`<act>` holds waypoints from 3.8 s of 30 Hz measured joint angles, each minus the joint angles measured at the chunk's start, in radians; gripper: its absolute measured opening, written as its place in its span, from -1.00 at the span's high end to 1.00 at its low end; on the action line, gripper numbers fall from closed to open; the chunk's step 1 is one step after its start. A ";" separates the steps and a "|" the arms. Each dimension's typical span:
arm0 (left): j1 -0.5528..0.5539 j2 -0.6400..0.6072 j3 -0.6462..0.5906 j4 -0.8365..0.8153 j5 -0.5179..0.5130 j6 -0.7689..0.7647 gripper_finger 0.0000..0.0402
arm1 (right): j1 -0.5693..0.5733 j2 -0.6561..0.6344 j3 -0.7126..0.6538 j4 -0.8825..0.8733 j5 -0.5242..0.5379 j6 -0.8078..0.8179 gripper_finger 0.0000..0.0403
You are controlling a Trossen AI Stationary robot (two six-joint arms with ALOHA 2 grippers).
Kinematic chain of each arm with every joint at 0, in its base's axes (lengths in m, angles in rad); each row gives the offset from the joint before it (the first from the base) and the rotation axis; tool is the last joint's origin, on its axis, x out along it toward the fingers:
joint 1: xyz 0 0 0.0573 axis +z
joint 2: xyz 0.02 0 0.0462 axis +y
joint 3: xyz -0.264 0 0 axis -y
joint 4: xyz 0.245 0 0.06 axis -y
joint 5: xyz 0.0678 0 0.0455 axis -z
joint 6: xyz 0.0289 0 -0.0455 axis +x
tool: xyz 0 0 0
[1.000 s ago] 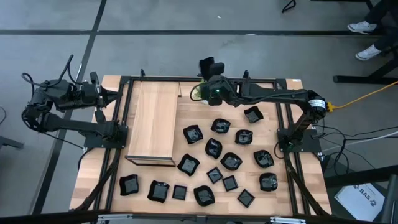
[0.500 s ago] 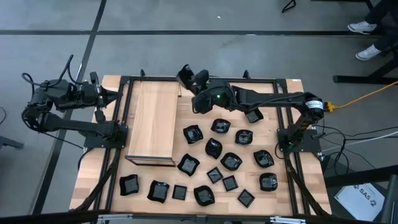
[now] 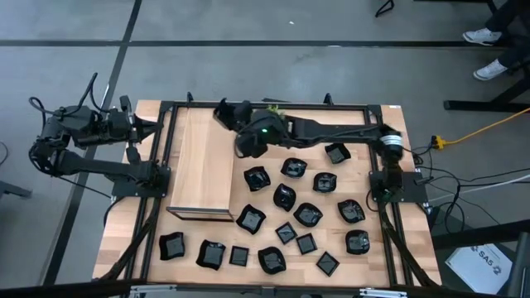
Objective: Pick & Place Mini shaped plates
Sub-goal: Put the black distorted square plate on top of the shelf, then put the black leaf shape plate on top of the shelf
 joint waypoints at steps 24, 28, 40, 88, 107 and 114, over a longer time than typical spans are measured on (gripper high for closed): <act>0.000 0.000 0.000 0.002 0.000 0.000 0.98 | -0.010 0.270 0.293 -0.253 -0.062 0.033 0.90; 0.000 0.000 0.000 0.002 0.000 0.000 0.98 | -0.020 0.270 0.293 -0.239 -0.108 0.063 0.83; 0.000 0.000 0.000 0.002 0.000 0.000 0.98 | -0.049 0.271 0.293 -0.231 -0.129 0.098 0.81; 0.000 0.000 0.000 0.002 0.000 0.000 0.98 | -0.048 0.271 0.293 -0.202 -0.161 0.267 0.60; 0.000 0.000 0.000 0.001 0.000 0.000 0.98 | 0.068 0.270 0.293 -0.310 0.100 0.270 -0.21; 0.000 0.000 0.000 0.001 0.000 0.000 0.98 | 0.132 0.241 0.293 -0.566 0.060 0.439 -0.21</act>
